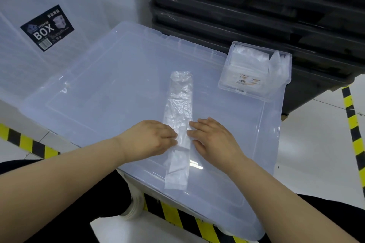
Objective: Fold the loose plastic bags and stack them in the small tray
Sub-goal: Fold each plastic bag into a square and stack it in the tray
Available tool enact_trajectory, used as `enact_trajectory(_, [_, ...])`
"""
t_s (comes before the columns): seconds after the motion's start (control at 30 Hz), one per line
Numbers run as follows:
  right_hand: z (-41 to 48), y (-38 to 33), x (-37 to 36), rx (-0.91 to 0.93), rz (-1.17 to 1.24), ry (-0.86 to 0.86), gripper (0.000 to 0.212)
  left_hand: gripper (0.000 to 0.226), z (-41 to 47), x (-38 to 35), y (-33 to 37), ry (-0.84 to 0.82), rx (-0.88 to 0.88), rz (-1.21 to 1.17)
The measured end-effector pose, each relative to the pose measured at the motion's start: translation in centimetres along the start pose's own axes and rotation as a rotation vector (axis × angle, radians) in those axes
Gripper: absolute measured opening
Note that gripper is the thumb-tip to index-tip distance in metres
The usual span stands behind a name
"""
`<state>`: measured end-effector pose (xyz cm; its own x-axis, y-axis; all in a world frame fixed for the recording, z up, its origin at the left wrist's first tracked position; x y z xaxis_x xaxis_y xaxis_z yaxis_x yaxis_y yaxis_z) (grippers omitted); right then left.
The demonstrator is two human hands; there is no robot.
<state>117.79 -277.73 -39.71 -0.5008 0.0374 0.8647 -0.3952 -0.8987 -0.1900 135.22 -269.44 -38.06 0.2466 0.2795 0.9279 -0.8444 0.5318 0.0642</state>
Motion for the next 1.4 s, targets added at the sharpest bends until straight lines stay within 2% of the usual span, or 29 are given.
enact_trajectory(0.07, [-0.2,-0.1,0.1,-0.010,0.008,-0.012,0.036,0.054,-0.1,-0.3,0.1,0.063,0.044,-0.026])
enact_trajectory(0.27, [-0.8,-0.5,0.2,0.073,0.093,-0.012,0.035,0.032,-0.2,-1.2,0.2,0.122,0.314,-0.204])
enact_trajectory(0.37, [-0.7,-0.7,0.0,0.123,0.116,-0.001,0.049,0.030,-0.4,-1.4,-0.2,0.138,0.410,-0.309])
enact_trajectory(0.6, [0.1,-2.3,-0.8,0.022,0.207,0.090,0.028,0.029,-0.7,-1.9,-0.3,0.143,0.456,-0.383])
enact_trajectory(0.7, [1.1,-2.8,0.2,-0.123,0.316,0.054,0.027,0.041,-0.7,-1.3,0.1,0.143,0.572,-0.567])
enact_trajectory(0.77, [1.9,-2.8,1.2,-0.341,0.385,-0.039,0.020,0.057,-0.8,-0.5,0.4,0.069,0.749,-0.761])
enact_trajectory(0.83, [2.1,-2.3,1.3,-0.536,0.505,-0.182,0.019,0.049,-0.6,-0.2,0.8,-0.001,0.885,-0.855])
enact_trajectory(0.87, [2.4,-2.1,1.3,-0.598,0.551,-0.184,0.018,0.038,-0.5,-0.3,0.8,0.000,0.932,-0.855])
enact_trajectory(0.93, [3.2,-1.9,1.3,-0.688,0.623,-0.148,0.017,0.038,-0.2,-0.6,0.6,0.062,0.996,-0.819])
enact_trajectory(1.03, [4.8,-1.2,0.7,-0.826,0.684,-0.160,0.039,0.042,0.3,-0.8,0.4,0.143,1.095,-0.774])
enact_trajectory(1.07, [5.4,-0.9,0.5,-0.855,0.677,-0.168,0.041,0.042,0.5,-0.8,0.3,0.153,1.133,-0.787])
enact_trajectory(1.2, [7.6,0.1,0.0,-0.983,0.630,-0.274,0.021,0.049,1.1,-0.9,0.1,0.183,1.197,-0.757])
enact_trajectory(1.4, [8.6,0.7,-0.2,-1.166,0.640,-0.364,0.027,0.057,1.8,-1.1,-0.2,0.216,1.216,-0.604])
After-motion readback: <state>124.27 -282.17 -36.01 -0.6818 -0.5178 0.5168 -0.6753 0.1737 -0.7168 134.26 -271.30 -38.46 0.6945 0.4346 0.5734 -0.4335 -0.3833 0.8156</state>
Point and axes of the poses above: each hand's wrist, its own z-axis towards the middle knuckle, its own x-axis out of the back of the hand, y = z × x, the point moved 1 cm from there along z, towards the middle knuckle, and after that the axes turned 11 degrees about y, right-handed, at the moved point
